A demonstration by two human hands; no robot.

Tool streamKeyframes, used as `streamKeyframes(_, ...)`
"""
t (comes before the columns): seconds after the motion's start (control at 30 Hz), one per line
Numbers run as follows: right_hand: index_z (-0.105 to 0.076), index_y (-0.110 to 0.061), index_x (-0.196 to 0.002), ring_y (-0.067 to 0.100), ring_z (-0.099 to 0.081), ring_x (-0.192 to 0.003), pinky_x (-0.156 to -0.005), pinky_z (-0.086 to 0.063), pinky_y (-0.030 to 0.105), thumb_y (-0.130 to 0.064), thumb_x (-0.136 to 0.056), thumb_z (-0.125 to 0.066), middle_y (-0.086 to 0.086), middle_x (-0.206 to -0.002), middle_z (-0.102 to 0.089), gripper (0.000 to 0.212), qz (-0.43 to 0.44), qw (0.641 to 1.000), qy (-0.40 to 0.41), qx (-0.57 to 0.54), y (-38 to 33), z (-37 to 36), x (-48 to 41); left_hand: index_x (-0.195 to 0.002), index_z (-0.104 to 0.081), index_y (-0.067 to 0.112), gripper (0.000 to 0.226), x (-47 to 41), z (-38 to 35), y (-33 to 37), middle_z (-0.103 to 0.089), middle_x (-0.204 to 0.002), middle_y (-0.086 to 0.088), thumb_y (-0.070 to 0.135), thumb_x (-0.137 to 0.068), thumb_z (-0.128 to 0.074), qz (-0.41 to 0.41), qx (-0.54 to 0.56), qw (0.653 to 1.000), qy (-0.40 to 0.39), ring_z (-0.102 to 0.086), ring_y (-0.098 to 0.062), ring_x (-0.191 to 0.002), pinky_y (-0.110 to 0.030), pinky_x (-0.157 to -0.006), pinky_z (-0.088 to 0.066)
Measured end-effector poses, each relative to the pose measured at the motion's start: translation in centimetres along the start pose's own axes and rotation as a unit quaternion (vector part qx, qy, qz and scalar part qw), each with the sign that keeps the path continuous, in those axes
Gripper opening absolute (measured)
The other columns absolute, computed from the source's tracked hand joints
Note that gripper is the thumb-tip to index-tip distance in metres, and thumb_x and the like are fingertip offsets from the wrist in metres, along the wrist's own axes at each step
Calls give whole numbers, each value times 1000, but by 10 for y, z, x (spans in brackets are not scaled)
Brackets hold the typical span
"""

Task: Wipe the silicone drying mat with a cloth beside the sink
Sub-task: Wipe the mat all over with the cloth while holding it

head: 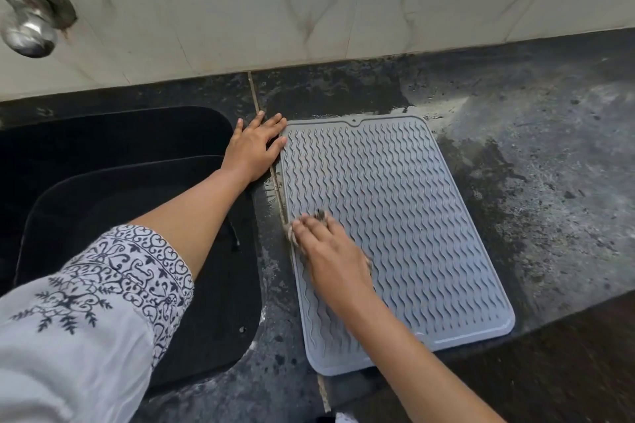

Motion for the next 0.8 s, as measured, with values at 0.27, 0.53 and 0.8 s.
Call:
streamKeyframes(0.27, -48, -25, -133, 20, -44, -125, -109, -34, 37, -15, -94, -49, -3, -137, -51, 41, -2, 995, -58, -77, 15, 30, -7, -149, -29, 25, 50, 3, 3, 11, -25, -157, 7, 38, -101, -32, 3, -60, 998, -24, -10, -19, -147, -46, -117, -1)
streamKeyframes(0.53, -37, -22, -141, 35, -26, -138, -113, -21, 48, -38, -96, -40, 5, -151, -34, 49, -77, 996, 35, -23, 39, -13, -63, -151, -19, 22, 53, 37, -2, 36, -14, -160, 4, 34, -101, -34, 5, -88, 993, -74, -9, -18, -147, -46, -117, -3)
streamKeyframes(0.8, -54, -18, -130, 30, -57, -115, -85, -56, 35, -2, -74, -69, 3, -132, -58, 60, 13, 1000, -7, 3, 27, -6, 28, -152, -7, 26, 53, 45, -7, 36, 0, -160, 9, 36, -103, -23, 42, -68, 992, -101, 3, -13, -147, -48, -116, 4)
Point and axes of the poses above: each hand's wrist, its own x-axis away from the middle knuckle, its own z-axis out of the back of the hand, y = z × x, the point moved 3 cm from there along -x, towards the middle knuckle
